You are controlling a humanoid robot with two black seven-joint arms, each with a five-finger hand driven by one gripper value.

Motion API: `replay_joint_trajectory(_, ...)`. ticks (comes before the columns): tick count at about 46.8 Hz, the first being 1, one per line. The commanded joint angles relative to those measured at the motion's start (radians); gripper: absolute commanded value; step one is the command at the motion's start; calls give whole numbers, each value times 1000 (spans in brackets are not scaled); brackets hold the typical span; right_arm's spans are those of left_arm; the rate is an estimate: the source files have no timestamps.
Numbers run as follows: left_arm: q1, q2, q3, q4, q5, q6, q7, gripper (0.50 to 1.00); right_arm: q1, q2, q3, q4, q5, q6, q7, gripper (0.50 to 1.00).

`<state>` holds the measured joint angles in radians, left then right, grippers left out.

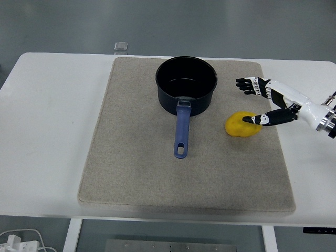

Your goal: Put the potato in the blue pot

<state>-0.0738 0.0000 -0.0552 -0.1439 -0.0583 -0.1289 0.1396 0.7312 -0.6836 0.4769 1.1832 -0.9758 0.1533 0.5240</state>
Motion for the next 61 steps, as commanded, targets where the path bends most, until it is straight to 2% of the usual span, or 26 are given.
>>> replay_joint_trajectory(1, 0, 0, 0, 3, 0, 0, 0, 999, -4, 7, -6, 3, -52, -26, 27, 913)
replay_joint_trajectory(5, 0, 0, 0, 4, 0, 0, 0, 999, -4, 10, -24, 3, -96, -44, 47, 913)
replay_joint_trajectory(19, 0, 0, 0, 4, -2, 0, 0, 999, 1, 29, -109, -17, -242, -173, 82, 913)
replay_joint_trajectory(29, 0, 0, 0, 6, -1, 0, 0, 999, 10, 71, -110, -100, -267, -250, 83, 913)
replay_joint_trajectory(56, 0, 0, 0, 7, -2, 0, 0, 999, 10, 87, -136, -168, -276, -250, 87, 913)
replay_joint_trajectory(61, 0, 0, 0, 7, -2, 0, 0, 999, 8, 87, -135, -171, -274, -253, 87, 887)
